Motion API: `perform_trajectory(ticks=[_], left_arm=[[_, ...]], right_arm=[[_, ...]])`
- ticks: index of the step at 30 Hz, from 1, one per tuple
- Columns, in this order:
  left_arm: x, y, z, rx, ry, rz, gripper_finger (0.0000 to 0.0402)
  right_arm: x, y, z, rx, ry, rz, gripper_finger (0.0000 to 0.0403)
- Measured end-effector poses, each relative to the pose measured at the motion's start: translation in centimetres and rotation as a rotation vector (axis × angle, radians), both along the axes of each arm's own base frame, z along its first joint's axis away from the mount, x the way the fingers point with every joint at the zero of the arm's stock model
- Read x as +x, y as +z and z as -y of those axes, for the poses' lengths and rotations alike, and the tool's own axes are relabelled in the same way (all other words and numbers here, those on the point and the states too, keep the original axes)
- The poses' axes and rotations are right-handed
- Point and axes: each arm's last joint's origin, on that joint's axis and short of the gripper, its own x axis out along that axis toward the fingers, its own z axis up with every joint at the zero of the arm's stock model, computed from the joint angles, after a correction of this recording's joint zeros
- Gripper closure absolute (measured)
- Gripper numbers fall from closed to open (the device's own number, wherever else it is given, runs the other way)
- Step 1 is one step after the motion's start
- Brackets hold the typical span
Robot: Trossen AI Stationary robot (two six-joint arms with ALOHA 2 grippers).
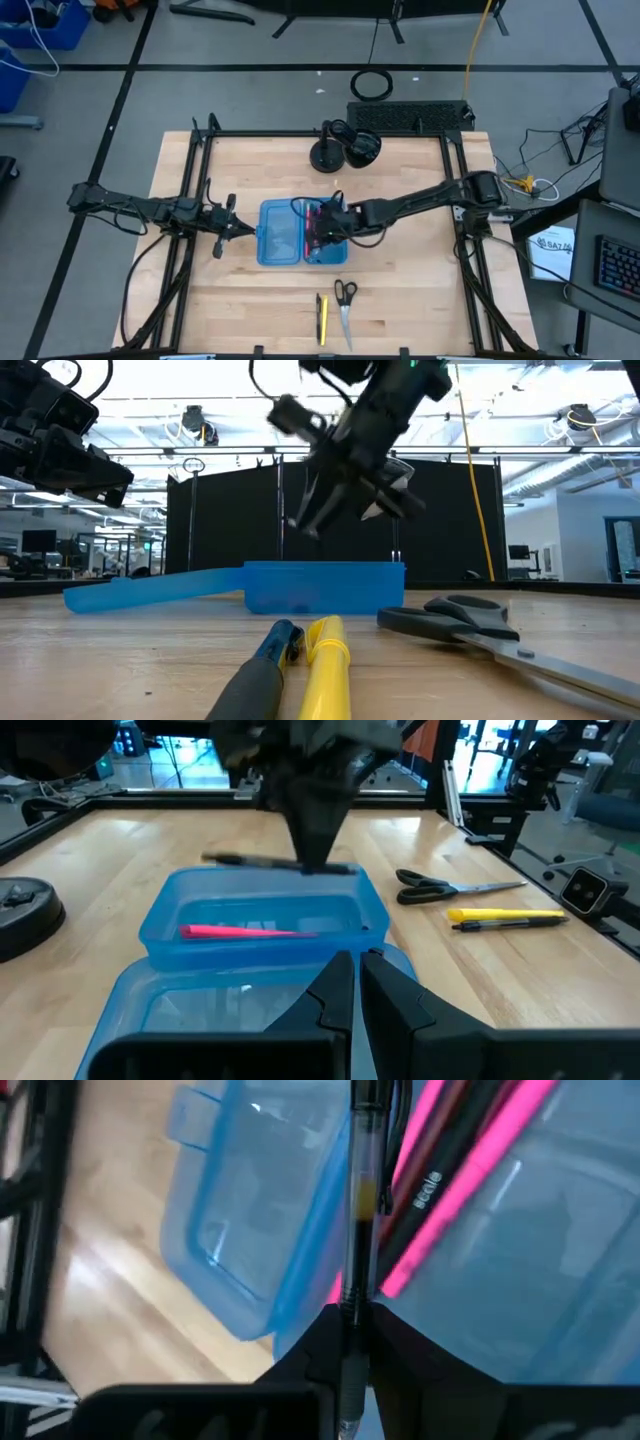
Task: Pick & place school supplies into a supply box
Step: Put the right black pen into the blue supply box
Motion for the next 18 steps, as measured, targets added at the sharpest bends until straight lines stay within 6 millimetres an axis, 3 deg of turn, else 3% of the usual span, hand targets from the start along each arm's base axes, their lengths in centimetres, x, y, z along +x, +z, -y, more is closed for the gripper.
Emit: perform_trajectory(ticks=[10,18], left_arm=[[0.0,0.0,0.0,0.002,-0.002,-0.001,0.0378],[0.0,0.0,0.0,-0.001,-0.002,-0.002,0.0378]], right_arm=[[0.6,-3.4,2.1,0.132,-0.078,-0.115,0.0379],[0.5,-3.9,2.9,0.129,-0.122,-0.153,0.0379]])
